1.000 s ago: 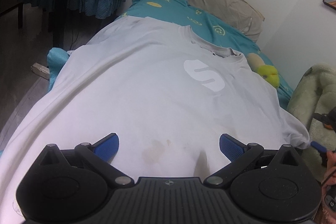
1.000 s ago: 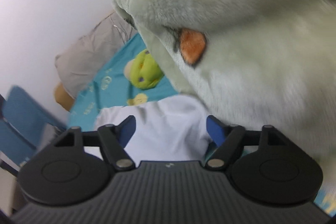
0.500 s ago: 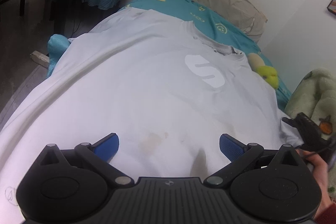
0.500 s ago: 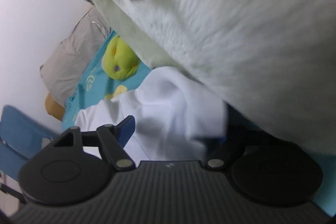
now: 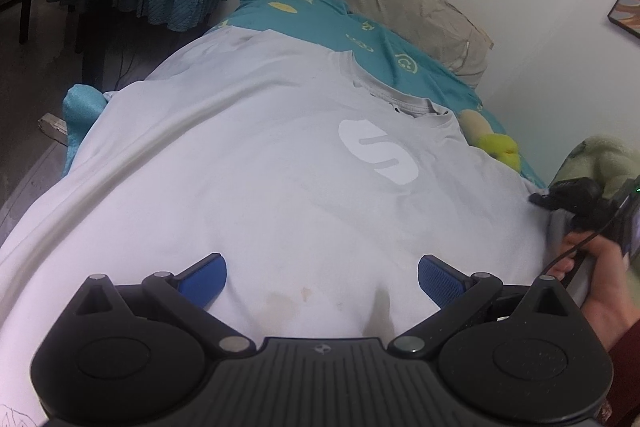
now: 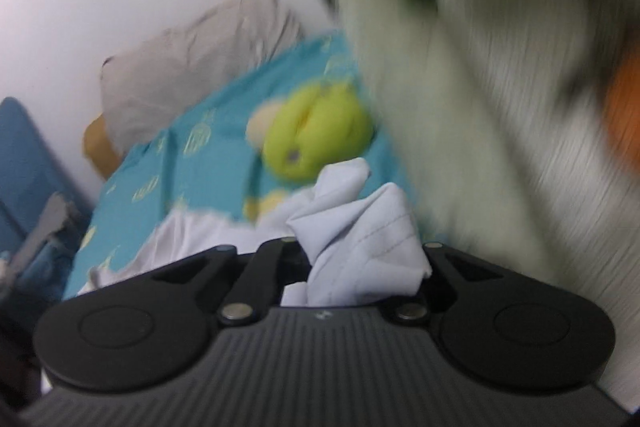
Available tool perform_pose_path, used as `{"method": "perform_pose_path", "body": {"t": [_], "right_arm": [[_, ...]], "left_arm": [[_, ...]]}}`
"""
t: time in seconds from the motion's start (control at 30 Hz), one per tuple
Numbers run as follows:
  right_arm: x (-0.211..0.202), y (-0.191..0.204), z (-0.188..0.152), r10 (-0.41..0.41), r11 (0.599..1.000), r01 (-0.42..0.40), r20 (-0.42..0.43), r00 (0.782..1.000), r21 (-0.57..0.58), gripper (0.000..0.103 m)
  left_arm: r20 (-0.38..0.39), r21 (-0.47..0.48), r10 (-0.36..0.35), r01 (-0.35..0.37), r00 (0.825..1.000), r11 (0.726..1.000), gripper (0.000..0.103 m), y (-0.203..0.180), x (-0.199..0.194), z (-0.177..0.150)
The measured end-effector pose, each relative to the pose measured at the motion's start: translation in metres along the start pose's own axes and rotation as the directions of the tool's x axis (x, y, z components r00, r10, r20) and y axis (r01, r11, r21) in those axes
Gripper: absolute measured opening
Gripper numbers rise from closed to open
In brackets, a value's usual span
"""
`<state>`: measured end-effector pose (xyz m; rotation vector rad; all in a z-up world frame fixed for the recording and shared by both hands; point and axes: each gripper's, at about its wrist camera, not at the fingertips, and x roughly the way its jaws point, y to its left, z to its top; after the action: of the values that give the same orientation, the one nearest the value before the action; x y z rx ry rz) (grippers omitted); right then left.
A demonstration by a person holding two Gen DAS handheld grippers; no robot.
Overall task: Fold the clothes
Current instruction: 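Grasp the white T-shirt sleeve with the right gripper and fold it onto the body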
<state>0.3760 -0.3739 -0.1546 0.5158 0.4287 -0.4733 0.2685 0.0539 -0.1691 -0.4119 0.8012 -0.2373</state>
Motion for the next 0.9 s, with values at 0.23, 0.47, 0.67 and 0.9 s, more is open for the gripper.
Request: {"method": "perform_pose_path", "body": {"t": [0.23, 0.47, 0.67, 0.9], "right_arm": [[-0.015, 0.024, 0.011, -0.116, 0.941, 0.145, 0.112, 0.987, -0.305, 0.011], [-0.055, 0.12, -0.042, 0.046, 0.805, 0.078, 0.194, 0.98, -0.589, 0.013], [-0.073, 0.191, -0.122, 0.217, 0.66, -0.128, 0.025, 0.976, -0.74, 0.012], [-0.057, 0.197, -0.137, 0.241, 0.688, -0.324, -0.217, 0.946, -0.649, 0.064]], "left_arm": [[0.035, 0.031, 0.032, -0.033, 0.999, 0.999, 0.103, -0.002, -0.01, 0.005], [0.089, 0.024, 0.089, -0.091, 0.992, 0.996, 0.103, 0.002, -0.017, 0.017], [0.131, -0.042, 0.151, -0.147, 0.98, 0.988, 0.103, 0.024, -0.028, 0.028], [0.125, -0.083, 0.175, -0.166, 0.977, 0.983, 0.103, 0.04, -0.029, 0.034]]}}
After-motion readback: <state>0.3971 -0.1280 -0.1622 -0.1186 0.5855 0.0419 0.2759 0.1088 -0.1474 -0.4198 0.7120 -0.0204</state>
